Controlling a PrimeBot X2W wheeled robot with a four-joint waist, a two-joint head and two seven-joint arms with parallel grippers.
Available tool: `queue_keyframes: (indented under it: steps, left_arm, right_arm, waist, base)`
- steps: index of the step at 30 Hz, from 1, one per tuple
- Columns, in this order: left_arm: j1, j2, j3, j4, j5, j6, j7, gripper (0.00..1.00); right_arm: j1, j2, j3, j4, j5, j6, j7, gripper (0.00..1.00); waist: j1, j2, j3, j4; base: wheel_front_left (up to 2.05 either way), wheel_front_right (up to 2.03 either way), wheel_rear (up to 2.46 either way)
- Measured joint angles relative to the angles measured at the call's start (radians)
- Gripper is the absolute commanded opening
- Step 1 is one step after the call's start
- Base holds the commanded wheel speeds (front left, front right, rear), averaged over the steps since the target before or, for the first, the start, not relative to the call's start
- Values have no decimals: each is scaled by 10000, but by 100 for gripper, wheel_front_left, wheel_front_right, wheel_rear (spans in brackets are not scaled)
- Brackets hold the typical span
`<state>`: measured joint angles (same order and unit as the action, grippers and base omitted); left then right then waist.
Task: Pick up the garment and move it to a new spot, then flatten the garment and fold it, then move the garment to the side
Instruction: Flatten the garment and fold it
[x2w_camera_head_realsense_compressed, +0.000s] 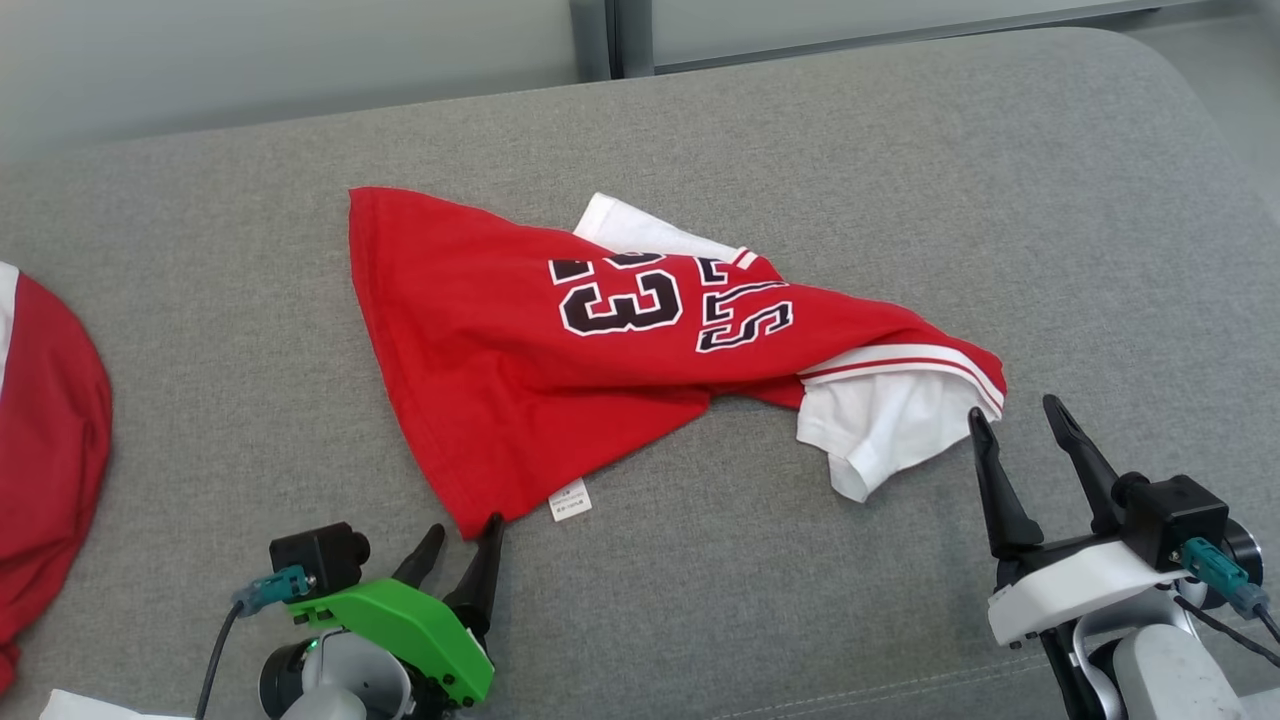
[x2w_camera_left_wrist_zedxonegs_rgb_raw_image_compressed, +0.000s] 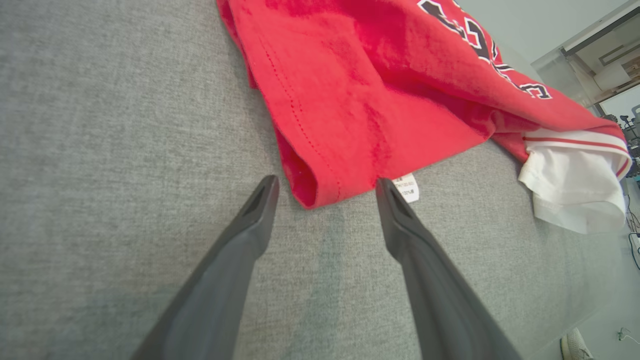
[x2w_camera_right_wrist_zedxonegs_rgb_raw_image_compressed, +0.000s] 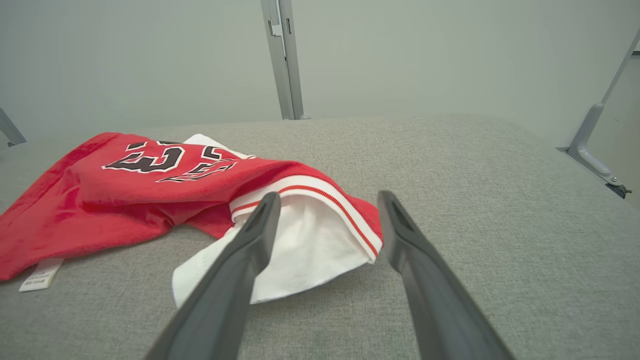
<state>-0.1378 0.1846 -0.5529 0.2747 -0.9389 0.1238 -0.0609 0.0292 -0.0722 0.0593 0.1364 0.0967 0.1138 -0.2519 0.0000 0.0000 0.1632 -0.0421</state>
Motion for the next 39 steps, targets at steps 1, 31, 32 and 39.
queue_keyframes:
  steps: [1,31,32,39]
  left_arm:
    - [3,0,2,-15,0,0,29,100]
    - [196,1175,-909,-330,1714,-284,-267,100]
    - [192,1189,-945,-328,1812,-288,-332,100]
    - [21,1216,-1133,-249,2295,-481,-696,100]
  right_arm:
    - [0,6,10,0,0,0,0,100]
    - [-14,31,-119,113,6,6,0,100]
    - [-14,31,-125,115,10,6,0,100]
    - [-16,48,-144,113,21,10,0,100]
  waist:
    - [0,0,7,-10]
    - [0,0,-4,-258]
    - [0,0,0,-260]
    - [0,0,61,-295]
  base:
    - [0,0,0]
    - [0,0,0]
    - [0,0,0]
    - [0,0,0]
